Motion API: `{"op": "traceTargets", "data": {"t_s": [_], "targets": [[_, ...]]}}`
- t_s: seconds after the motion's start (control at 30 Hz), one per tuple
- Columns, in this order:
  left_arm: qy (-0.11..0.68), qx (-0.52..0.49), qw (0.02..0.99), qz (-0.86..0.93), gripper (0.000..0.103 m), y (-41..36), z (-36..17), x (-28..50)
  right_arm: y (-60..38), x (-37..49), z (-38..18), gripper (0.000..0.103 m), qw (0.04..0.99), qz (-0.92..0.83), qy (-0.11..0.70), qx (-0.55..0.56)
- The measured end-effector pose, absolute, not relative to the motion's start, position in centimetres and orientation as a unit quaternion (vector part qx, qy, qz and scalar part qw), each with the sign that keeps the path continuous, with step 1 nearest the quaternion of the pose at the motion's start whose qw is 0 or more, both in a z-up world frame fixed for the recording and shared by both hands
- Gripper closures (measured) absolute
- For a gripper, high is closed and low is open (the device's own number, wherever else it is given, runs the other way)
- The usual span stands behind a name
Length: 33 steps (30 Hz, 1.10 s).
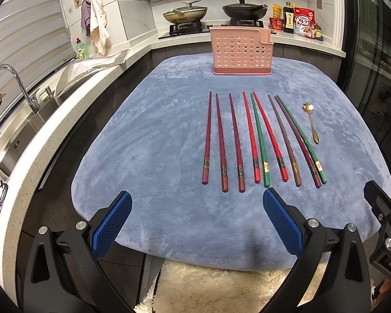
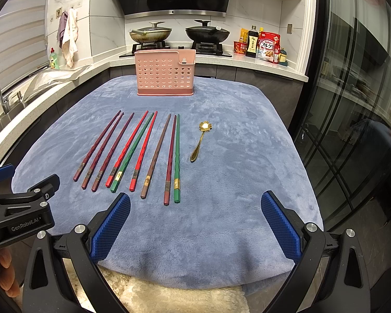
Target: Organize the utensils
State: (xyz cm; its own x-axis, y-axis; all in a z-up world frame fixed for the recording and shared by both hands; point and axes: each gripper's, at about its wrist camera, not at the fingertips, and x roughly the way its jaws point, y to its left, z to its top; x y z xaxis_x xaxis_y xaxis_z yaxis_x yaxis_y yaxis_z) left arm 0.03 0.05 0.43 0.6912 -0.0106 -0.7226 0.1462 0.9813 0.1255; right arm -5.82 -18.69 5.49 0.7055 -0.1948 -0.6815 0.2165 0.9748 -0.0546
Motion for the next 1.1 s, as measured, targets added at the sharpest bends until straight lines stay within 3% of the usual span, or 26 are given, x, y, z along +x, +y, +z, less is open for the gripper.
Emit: {"op": "traceTargets", "data": {"t_s": [0.7, 0.93, 1.1], "targets": [[0.469, 0.001, 0.881, -0.062, 0.01, 4.7, -5.1, 7.2, -22.0, -2.5, 2.9, 0.007, 0.906, -0.121, 0.4, 0.067], [0.488, 0.025, 0.869, -0.077, 0.024, 3.2, -7.0, 9.6, -22.7, 0.4, 1.9, 0.007, 0.902, -0.123, 0.408, 0.074], [0.481, 0.035, 0.872, -0.08, 0.043, 3.2, -6.7, 10.6, -23.8, 2.6, 1.2, 0.015, 0.898, -0.127, 0.412, 0.087]]}}
